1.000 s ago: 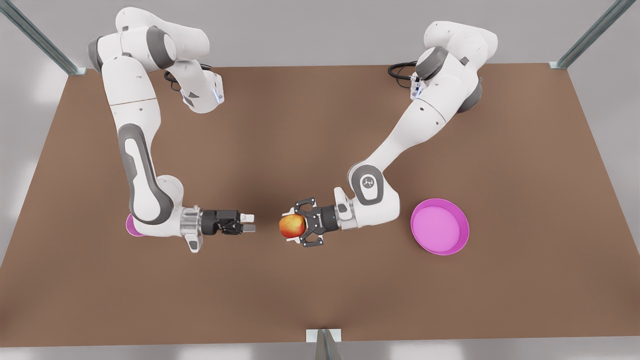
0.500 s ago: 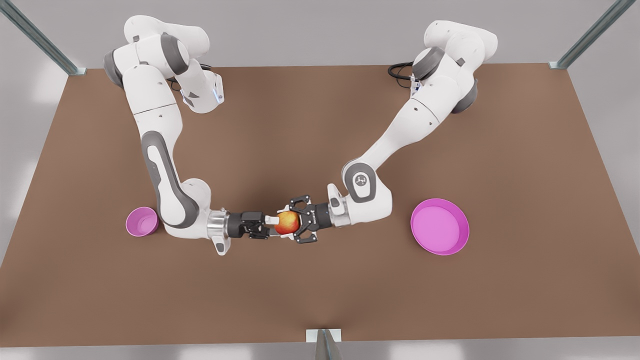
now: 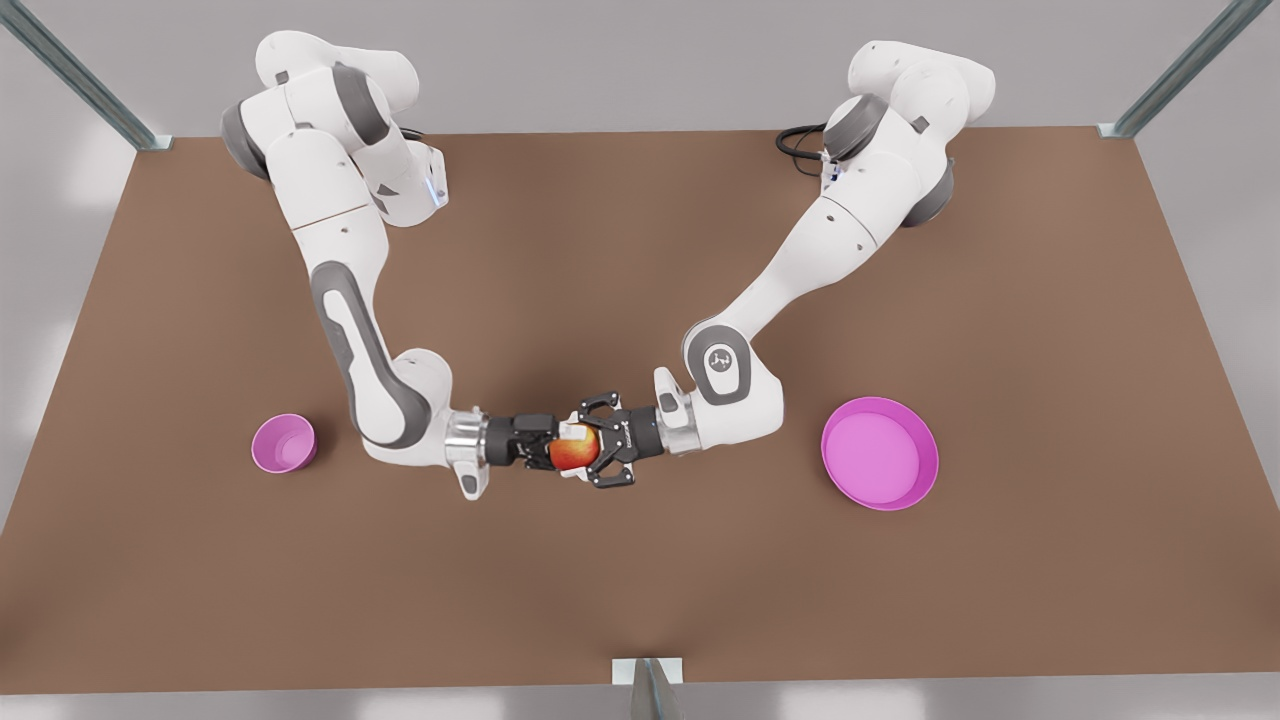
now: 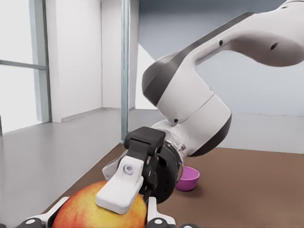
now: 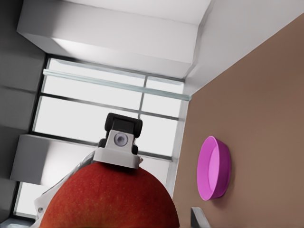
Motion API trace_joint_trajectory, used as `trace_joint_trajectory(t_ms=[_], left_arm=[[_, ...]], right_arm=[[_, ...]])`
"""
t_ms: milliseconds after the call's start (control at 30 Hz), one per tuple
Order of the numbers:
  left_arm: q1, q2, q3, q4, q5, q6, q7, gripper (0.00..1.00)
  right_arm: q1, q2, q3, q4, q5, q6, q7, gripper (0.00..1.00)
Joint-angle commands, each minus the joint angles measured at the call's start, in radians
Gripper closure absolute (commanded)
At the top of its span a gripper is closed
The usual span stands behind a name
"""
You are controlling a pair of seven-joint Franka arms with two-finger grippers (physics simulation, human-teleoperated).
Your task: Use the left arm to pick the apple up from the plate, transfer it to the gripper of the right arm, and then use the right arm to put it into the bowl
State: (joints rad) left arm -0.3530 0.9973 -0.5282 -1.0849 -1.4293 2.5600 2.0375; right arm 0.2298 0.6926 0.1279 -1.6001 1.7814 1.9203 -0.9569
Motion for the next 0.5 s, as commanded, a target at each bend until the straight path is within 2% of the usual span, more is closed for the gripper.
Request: trace_joint_trajectory(t_ms=[0, 33, 67, 100, 133, 200, 233, 467], left_arm=[[0.000, -0.002, 0.001, 0.000, 0.003, -0.004, 0.035, 0.24], [-0.001, -0.002, 0.001, 0.000, 0.003, -0.004, 0.035, 0.24], [0.000, -0.002, 0.001, 0.000, 0.003, -0.004, 0.033, 0.23], [0.000, -0.002, 0.001, 0.000, 0.003, -0.004, 0.033, 0.23], [0.000, -0.002, 0.001, 0.000, 0.003, -0.004, 0.033, 0.23], [0.000, -0.002, 0.001, 0.000, 0.003, -0.004, 0.033, 0.20], [0.002, -0.002, 0.001, 0.000, 0.003, -0.006, 0.021, 0.00], [0.006, -0.005, 0.002, 0.000, 0.004, -0.009, 0.009, 0.00]], right_arm=[[-0.001, -0.002, 0.003, 0.000, 0.001, 0.011, -0.063, 0.00], [-0.001, -0.002, 0.003, 0.000, 0.003, 0.013, -0.065, 0.04], [-0.001, -0.002, 0.003, 0.000, 0.003, 0.013, -0.068, 0.21], [-0.003, -0.004, 0.003, 0.000, 0.003, 0.013, -0.066, 0.46], [-0.003, -0.004, 0.003, 0.000, 0.001, 0.013, -0.066, 0.52], [-0.003, -0.004, 0.003, 0.000, 0.001, 0.013, -0.066, 0.52], [-0.001, -0.004, 0.003, 0.002, 0.001, 0.017, -0.066, 0.52], [-0.014, -0.008, 0.003, -0.008, -0.014, 0.011, -0.074, 0.51]])
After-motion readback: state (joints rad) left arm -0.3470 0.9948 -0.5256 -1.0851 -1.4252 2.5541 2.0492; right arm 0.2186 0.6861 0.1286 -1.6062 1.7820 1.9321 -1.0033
